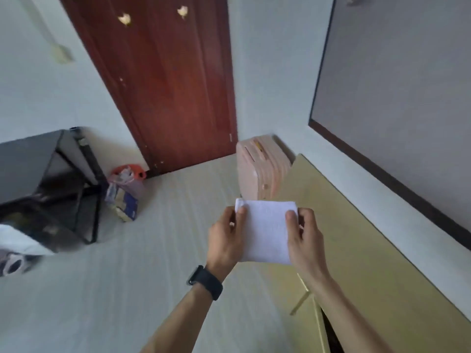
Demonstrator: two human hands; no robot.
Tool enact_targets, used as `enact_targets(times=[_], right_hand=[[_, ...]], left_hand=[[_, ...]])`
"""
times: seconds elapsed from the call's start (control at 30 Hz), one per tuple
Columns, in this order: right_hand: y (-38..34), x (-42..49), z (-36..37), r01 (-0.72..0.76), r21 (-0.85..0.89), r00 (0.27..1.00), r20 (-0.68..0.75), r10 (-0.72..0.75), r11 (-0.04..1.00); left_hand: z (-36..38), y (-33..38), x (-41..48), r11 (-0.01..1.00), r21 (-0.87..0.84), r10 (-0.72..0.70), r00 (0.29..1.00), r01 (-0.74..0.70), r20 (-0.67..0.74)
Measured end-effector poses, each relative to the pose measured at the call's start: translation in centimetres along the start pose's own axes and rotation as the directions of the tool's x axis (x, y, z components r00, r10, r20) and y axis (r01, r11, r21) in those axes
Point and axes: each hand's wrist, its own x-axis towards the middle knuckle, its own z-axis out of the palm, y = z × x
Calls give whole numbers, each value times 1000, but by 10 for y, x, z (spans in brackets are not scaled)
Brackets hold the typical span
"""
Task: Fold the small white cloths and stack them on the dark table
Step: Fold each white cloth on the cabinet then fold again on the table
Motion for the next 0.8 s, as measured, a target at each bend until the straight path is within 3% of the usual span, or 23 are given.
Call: enact_targets(times=[0.13,0.37,0.63,0.8], right_hand=[[-62,-44,127,89,73,956,274,-106,993],[-167,-173,371,153,174,772,594,-228,973],[-274,-302,594,227,251,593,731,-338,941],[-323,-341,715,264,318,525,744,-412,911]], left_hand=[[-144,-43,-14,994,-53,-105,957,94,-270],[-410,-150,-60,980,-44,-178,769,192,-614],[-658,-242,-91,963,-104,-243,631,250,-737],[-776,-280,-75,966,-91,-218,574,243,-789]])
